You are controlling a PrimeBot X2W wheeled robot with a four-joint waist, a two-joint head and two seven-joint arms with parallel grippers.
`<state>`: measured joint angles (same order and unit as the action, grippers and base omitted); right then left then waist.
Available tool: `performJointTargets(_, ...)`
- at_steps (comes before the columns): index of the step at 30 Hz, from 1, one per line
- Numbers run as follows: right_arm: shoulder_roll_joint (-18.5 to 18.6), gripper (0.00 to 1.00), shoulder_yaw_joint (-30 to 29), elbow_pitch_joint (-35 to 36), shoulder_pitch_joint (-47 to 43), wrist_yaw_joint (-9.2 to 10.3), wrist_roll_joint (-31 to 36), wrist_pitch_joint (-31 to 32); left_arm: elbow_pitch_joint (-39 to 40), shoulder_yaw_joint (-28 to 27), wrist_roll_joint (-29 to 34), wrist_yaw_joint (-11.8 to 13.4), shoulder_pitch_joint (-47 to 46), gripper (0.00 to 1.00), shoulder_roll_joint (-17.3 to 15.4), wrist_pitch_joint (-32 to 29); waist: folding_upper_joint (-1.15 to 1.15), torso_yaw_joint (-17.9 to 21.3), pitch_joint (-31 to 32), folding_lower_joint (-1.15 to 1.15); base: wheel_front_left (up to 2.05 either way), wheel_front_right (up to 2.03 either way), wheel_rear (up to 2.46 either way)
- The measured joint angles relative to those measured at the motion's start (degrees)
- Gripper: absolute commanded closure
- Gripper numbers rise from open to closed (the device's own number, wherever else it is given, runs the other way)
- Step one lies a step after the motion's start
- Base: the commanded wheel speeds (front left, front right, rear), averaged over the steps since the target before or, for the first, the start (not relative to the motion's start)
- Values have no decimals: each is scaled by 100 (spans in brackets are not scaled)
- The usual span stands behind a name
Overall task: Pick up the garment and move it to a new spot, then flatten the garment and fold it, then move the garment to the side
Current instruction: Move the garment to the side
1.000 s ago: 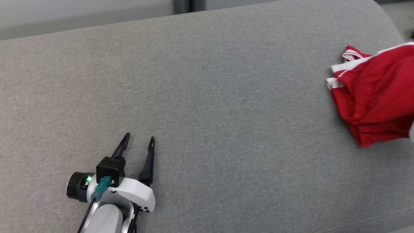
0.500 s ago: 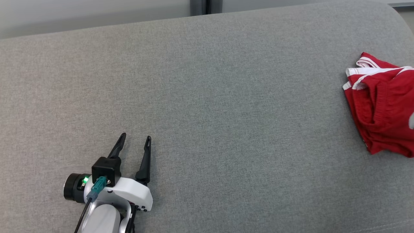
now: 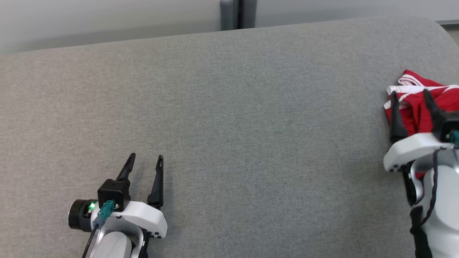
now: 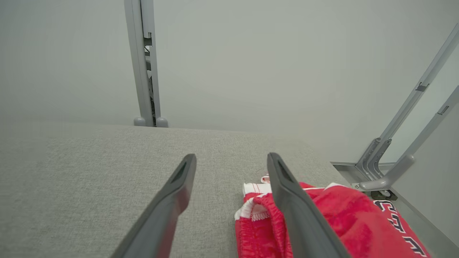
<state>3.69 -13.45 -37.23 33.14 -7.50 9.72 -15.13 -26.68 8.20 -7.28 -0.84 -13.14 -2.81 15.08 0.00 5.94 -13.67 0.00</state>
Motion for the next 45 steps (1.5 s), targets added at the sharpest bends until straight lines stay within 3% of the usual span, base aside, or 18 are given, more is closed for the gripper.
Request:
performJointTargets(21,-96,0,732,268,-1216,0,-1112,0,-36,-149,-231,165,404,0,-1,0,0,-636,607,0,0,0,0)
performJointTargets(34,-91,0,1156,292,-1683,0,-1433,0,-73,-316,-220,247,729,0,2,0,0,-687,1204,0,0,0,0)
performJointTargets(45,-93,0,1433,587,-1906,0,-1791,0,71,-410,-164,398,826,0,2,0,0,-668,1349,0,0,0,0)
